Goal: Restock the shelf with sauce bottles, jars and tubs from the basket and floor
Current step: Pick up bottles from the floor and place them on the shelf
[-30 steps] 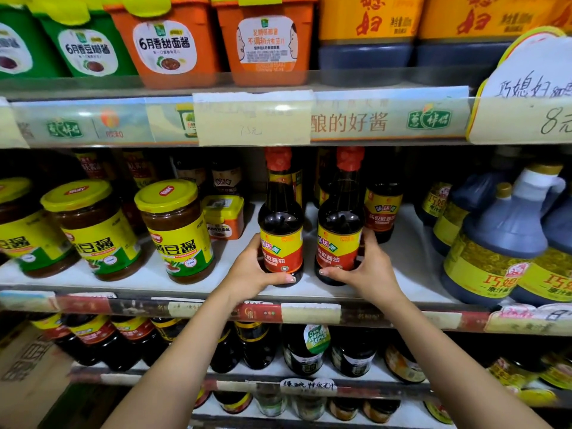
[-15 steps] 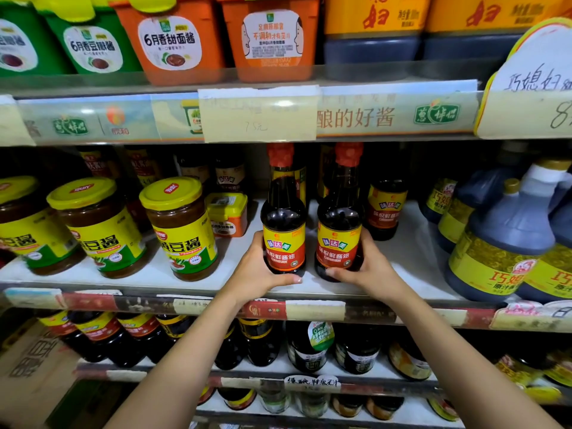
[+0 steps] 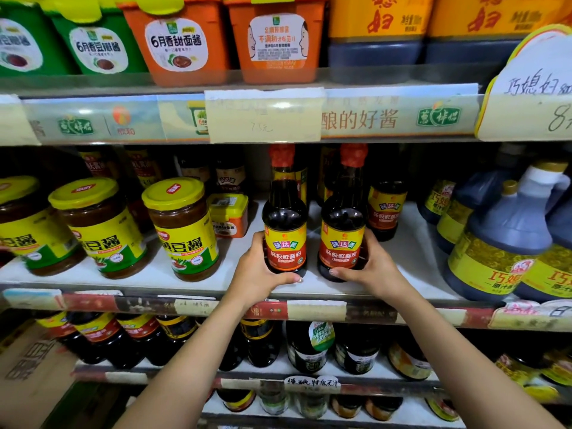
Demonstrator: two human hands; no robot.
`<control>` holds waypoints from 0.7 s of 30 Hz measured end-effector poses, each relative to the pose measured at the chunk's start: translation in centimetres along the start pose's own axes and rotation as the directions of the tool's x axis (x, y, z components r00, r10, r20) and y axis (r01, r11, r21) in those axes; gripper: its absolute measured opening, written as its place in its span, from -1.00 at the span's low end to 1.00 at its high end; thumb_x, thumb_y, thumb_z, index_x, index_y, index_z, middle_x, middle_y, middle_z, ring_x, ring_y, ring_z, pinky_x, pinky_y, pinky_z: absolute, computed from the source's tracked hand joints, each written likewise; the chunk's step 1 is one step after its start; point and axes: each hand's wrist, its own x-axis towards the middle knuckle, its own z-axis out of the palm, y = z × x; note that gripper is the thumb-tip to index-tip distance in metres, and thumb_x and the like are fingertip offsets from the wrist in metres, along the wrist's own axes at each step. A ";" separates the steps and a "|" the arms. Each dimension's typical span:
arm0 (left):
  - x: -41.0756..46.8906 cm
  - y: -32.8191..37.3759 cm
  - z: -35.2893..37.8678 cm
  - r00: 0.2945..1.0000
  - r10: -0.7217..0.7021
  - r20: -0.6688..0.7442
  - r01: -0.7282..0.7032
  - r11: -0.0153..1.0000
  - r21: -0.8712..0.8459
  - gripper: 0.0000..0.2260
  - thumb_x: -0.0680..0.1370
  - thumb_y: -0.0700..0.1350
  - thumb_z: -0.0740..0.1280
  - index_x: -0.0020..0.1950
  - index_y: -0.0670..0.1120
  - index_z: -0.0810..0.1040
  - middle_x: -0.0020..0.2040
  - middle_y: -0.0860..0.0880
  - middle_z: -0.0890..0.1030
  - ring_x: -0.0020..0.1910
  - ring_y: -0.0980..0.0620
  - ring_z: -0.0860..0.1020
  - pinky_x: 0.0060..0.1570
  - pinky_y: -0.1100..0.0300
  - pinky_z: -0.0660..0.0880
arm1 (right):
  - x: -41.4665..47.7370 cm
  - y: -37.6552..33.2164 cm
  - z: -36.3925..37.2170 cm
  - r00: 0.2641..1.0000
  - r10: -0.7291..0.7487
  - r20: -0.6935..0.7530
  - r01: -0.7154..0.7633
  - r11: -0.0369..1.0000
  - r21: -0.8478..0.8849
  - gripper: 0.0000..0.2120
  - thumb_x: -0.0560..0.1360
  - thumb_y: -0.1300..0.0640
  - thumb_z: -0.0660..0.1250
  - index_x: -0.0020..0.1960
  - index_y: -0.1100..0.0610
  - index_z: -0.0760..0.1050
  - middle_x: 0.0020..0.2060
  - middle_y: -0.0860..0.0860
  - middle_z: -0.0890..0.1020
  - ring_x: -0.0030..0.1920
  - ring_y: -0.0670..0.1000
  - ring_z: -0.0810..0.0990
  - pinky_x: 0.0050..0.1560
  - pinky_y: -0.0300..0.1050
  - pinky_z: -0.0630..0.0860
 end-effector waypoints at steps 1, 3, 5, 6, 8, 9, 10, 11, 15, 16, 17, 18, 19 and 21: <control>0.0 0.0 0.0 1.000 0.000 0.006 0.000 1.000 -0.004 -0.21 0.20 -0.07 0.60 0.30 -0.03 0.24 0.21 -0.01 0.52 0.11 0.10 0.47 0.08 0.25 0.39 | 0.0 0.0 0.0 1.000 0.000 0.002 0.000 1.000 0.005 -0.14 0.21 0.20 0.58 0.37 -0.02 0.21 0.19 0.00 0.52 0.22 0.00 0.49 0.28 0.03 0.44; 0.0 0.0 -0.1 1.000 -0.001 0.017 0.001 1.000 -0.008 -0.21 0.21 -0.08 0.59 0.31 -0.03 0.24 0.22 -0.02 0.51 0.10 0.11 0.46 0.08 0.26 0.38 | 0.1 0.0 0.1 1.000 -0.005 0.005 0.005 1.000 0.010 -0.16 0.22 0.21 0.57 0.36 -0.03 0.21 0.18 -0.02 0.52 0.21 -0.01 0.49 0.26 -0.03 0.44; 0.0 -0.1 -0.1 1.000 -0.004 0.020 0.004 1.000 -0.012 -0.22 0.22 -0.08 0.59 0.31 -0.03 0.23 0.23 -0.01 0.51 0.10 0.12 0.46 0.08 0.28 0.38 | 0.0 0.0 0.2 1.000 -0.014 0.005 0.014 1.000 0.004 -0.18 0.24 0.22 0.56 0.35 -0.04 0.20 0.16 -0.04 0.51 0.19 -0.03 0.49 0.21 -0.12 0.43; 0.1 -0.1 -0.1 1.000 -0.003 0.021 0.003 1.000 -0.014 -0.22 0.23 -0.08 0.59 0.32 -0.02 0.23 0.23 -0.01 0.51 0.11 0.13 0.46 0.08 0.28 0.38 | 0.0 -0.1 0.3 1.000 -0.019 0.003 0.019 1.000 0.000 -0.19 0.25 0.23 0.56 0.35 -0.03 0.20 0.14 -0.05 0.51 0.18 -0.04 0.49 0.20 -0.13 0.43; 0.1 -0.1 -0.1 1.000 0.003 0.029 -0.002 1.000 -0.015 -0.23 0.24 -0.08 0.58 0.32 -0.02 0.22 0.24 -0.01 0.50 0.11 0.13 0.45 0.08 0.28 0.37 | -0.1 -0.2 0.4 1.000 -0.024 -0.002 0.024 1.000 -0.009 -0.18 0.26 0.24 0.55 0.37 0.00 0.19 0.13 -0.06 0.50 0.17 -0.05 0.48 0.19 -0.15 0.42; 0.1 0.0 -0.2 0.999 0.005 0.032 -0.004 1.000 -0.012 -0.24 0.25 -0.08 0.57 0.32 -0.02 0.22 0.24 -0.01 0.50 0.11 0.13 0.44 0.08 0.28 0.37 | -0.1 -0.2 0.4 1.000 -0.025 -0.004 0.025 1.000 -0.013 -0.18 0.26 0.24 0.55 0.38 0.01 0.19 0.13 -0.06 0.51 0.17 -0.05 0.48 0.18 -0.16 0.41; 0.2 0.0 -0.1 0.999 0.006 0.033 -0.006 1.000 -0.007 -0.24 0.26 -0.08 0.57 0.33 -0.03 0.22 0.24 -0.02 0.49 0.11 0.12 0.44 0.08 0.27 0.37 | -0.1 -0.2 0.4 1.000 -0.024 -0.006 0.024 1.000 -0.017 -0.17 0.26 0.23 0.55 0.38 0.01 0.19 0.13 -0.06 0.51 0.16 -0.05 0.48 0.17 -0.17 0.41; 0.2 0.0 -0.1 0.999 0.006 0.032 -0.006 1.000 -0.005 -0.25 0.27 -0.08 0.57 0.33 -0.03 0.22 0.25 -0.02 0.49 0.11 0.12 0.44 0.08 0.27 0.37 | -0.1 -0.2 0.4 1.000 -0.022 -0.009 0.021 1.000 -0.021 -0.17 0.25 0.23 0.55 0.38 0.01 0.19 0.12 -0.06 0.51 0.16 -0.05 0.48 0.17 -0.17 0.41; 0.2 0.0 -0.1 0.999 0.004 0.032 -0.003 1.000 -0.009 -0.26 0.27 -0.09 0.56 0.32 -0.03 0.23 0.24 -0.01 0.50 0.09 0.12 0.44 0.07 0.27 0.37 | -0.1 -0.4 0.2 0.999 -0.020 -0.025 0.019 0.999 -0.048 -0.19 0.24 0.20 0.57 0.36 0.04 0.22 0.09 -0.04 0.54 0.12 -0.03 0.52 0.12 -0.19 0.43; 0.2 0.0 -0.2 0.999 0.004 0.034 -0.004 1.000 -0.013 -0.26 0.27 -0.09 0.56 0.32 -0.02 0.23 0.23 -0.01 0.50 0.09 0.13 0.45 0.06 0.28 0.37 | -0.1 -0.4 0.3 0.999 -0.023 -0.031 0.021 0.998 -0.052 -0.18 0.23 0.20 0.57 0.36 0.05 0.22 0.09 -0.04 0.54 0.12 -0.03 0.53 0.11 -0.19 0.44; 0.2 0.0 -0.2 0.999 0.004 0.037 -0.003 1.000 -0.015 -0.26 0.27 -0.09 0.56 0.32 -0.02 0.23 0.23 -0.01 0.50 0.09 0.13 0.45 0.06 0.28 0.37 | -0.2 -0.4 0.3 0.999 -0.021 -0.039 0.019 0.998 -0.055 -0.18 0.23 0.19 0.57 0.36 0.05 0.22 0.08 -0.04 0.54 0.12 -0.03 0.53 0.11 -0.19 0.44; 0.2 0.0 -0.2 0.999 0.003 0.037 -0.003 1.000 -0.013 -0.26 0.27 -0.08 0.56 0.33 -0.02 0.23 0.24 0.00 0.50 0.09 0.13 0.45 0.06 0.28 0.37 | -0.2 -0.5 0.3 0.999 -0.020 -0.043 0.018 0.998 -0.057 -0.18 0.23 0.19 0.57 0.36 0.05 0.22 0.08 -0.05 0.54 0.11 -0.04 0.52 0.10 -0.20 0.43; 0.2 -0.1 -0.2 0.999 0.001 0.038 0.000 1.000 -0.014 -0.25 0.27 -0.08 0.56 0.33 -0.02 0.22 0.24 0.00 0.50 0.10 0.13 0.44 0.06 0.27 0.37 | -0.3 -0.6 0.3 0.999 -0.018 -0.046 0.015 0.998 -0.062 -0.18 0.24 0.19 0.57 0.36 0.05 0.21 0.07 -0.06 0.54 0.09 -0.05 0.52 0.09 -0.21 0.42; 0.3 -0.1 -0.3 0.999 0.000 0.045 0.001 1.000 -0.021 -0.24 0.27 -0.08 0.57 0.34 -0.01 0.22 0.24 0.00 0.50 0.10 0.13 0.44 0.07 0.27 0.37 | -0.3 -0.7 0.3 0.998 -0.015 -0.053 0.011 0.998 -0.066 -0.20 0.24 0.20 0.57 0.35 0.05 0.22 0.05 -0.07 0.53 0.07 -0.07 0.52 0.08 -0.22 0.42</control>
